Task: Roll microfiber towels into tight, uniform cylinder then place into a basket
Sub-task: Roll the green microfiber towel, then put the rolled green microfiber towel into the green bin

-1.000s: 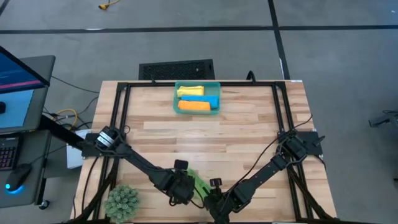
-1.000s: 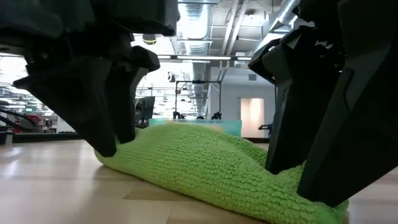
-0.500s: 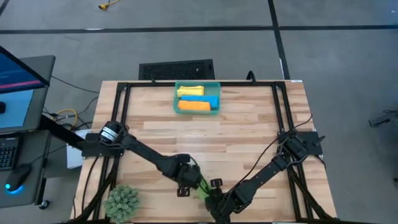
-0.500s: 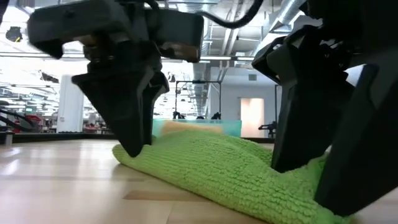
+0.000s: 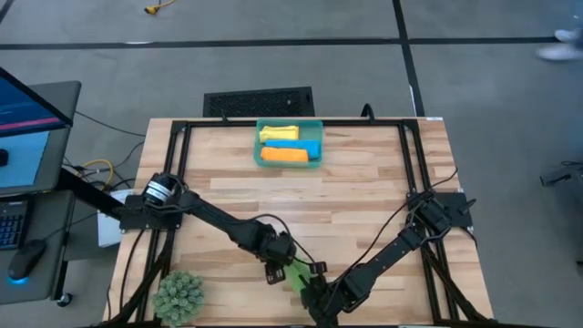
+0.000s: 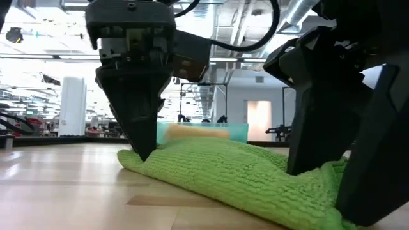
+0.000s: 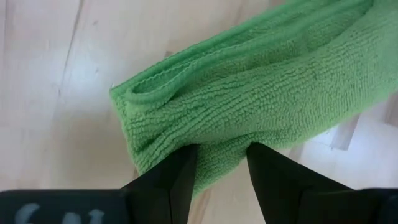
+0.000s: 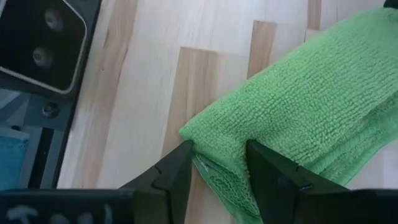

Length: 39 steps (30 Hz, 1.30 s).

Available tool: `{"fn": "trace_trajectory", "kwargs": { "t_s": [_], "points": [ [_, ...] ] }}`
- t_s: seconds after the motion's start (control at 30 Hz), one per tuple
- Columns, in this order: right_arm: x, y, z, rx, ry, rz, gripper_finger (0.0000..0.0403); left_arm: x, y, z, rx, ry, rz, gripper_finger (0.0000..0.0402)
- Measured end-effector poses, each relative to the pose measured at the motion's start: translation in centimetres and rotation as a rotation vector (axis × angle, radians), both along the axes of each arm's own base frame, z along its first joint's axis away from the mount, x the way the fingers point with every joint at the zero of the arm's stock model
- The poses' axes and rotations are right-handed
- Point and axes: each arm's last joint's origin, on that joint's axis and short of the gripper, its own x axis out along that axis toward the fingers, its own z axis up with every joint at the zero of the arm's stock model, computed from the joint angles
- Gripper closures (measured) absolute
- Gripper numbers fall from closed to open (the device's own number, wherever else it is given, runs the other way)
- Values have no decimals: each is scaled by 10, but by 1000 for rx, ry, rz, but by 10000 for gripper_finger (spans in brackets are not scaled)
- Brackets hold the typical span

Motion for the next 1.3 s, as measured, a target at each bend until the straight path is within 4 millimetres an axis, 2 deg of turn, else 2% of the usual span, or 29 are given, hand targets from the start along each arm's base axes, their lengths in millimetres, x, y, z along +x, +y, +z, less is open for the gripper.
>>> {"fn": "trace_trajectory", "kwargs": {
  "t_s": [0.37,0.73,0.87,1.07,1.3],
  "points": [
    [-18,-4,18,-42,76,-29,239,-8,-19,-1,-105,55,112,259],
    [-54,4,20,-145,219,-77,266,-11,-27,-2,-122,65,147,259],
    [-70,11,22,-210,207,-99,281,-11,-27,-2,-123,65,149,259],
    [-102,19,46,-282,111,-165,299,-11,-28,-2,-129,65,162,258],
    [-135,9,89,-379,-119,-307,305,-11,-28,-2,-132,63,168,258]
  ]
}}
